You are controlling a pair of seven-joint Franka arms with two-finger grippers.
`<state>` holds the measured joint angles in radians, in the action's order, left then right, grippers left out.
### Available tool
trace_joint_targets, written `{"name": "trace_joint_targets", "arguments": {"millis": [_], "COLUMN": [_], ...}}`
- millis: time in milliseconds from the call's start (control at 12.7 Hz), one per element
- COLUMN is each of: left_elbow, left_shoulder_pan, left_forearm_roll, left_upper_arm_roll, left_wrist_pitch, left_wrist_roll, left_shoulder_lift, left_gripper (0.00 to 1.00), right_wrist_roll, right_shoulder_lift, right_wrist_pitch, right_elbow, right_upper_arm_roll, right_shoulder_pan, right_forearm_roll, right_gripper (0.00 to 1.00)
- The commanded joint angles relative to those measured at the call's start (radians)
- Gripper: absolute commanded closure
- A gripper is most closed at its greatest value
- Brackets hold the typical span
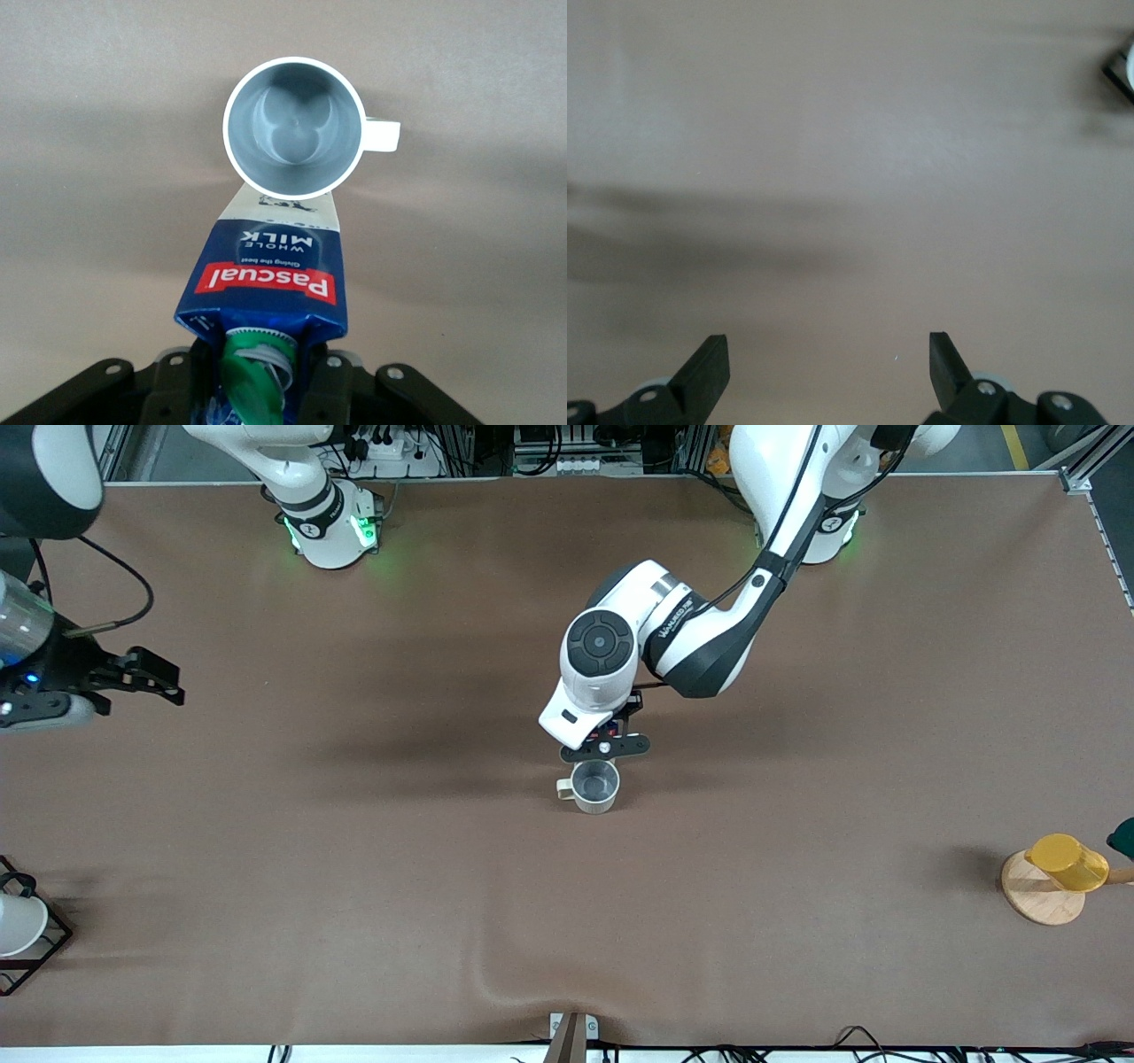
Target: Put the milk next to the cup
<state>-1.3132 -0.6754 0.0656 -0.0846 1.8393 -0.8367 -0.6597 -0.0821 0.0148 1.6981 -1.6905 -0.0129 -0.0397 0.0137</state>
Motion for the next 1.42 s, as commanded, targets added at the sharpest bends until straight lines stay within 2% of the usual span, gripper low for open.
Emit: {"name": "trace_joint_targets", "arguments": {"millis": [0,158,474,789,1026,1342], "left_elbow": [0.026,0.026,0.022,0.011,-0.001,-0.004], "left_shoulder_pan": [-0.003,-0.001,0.077,0.238,0.332,0.399], "left_forearm_roll": [0.022,0.02,0.005,-0.079,-0.115,-0.113], "left_upper_arm_roll": [0.006,0.012,0.045,0.055,0.049,0.045], "left_wrist_pitch": [-0.003,-0.003,-0.02,-0.139,-0.251,-0.319], "left_wrist_roll": [0.021,0.016,0.054,0.187,0.373,0.472], "left_shoulder_lift": [-0.018,0.0,0.147,0.313,0.389,0.451], "left_gripper": [0.0,0.0,0.0,0.0,0.0,0.0], "right_wrist_roll": [0.112,0.171,0.156,0.125,0.12,0.12], "right_shoulder_lift": [-0.026,-0.029,-0.026,-0.027,-0.026,-0.029], "right_wrist_pitch": [-0.067,-0.113,-0.161,-0.169,-0.181,-0.192], "right_elbow": [0.02,0.049,0.103,0.114,0.133,0.135], "right_upper_arm_roll": [-0.007,-0.013,-0.007,-0.004,-0.004,-0.005], "right_shoulder_pan": [-0.006,-0.005,-0.012,-0.017,-0.025,-0.023], "right_forearm_roll": [0.012,0.012,0.012,0.011,0.011,0.003], "right_gripper": [0.0,0.0,0.0,0.0,0.0,0.0]}}
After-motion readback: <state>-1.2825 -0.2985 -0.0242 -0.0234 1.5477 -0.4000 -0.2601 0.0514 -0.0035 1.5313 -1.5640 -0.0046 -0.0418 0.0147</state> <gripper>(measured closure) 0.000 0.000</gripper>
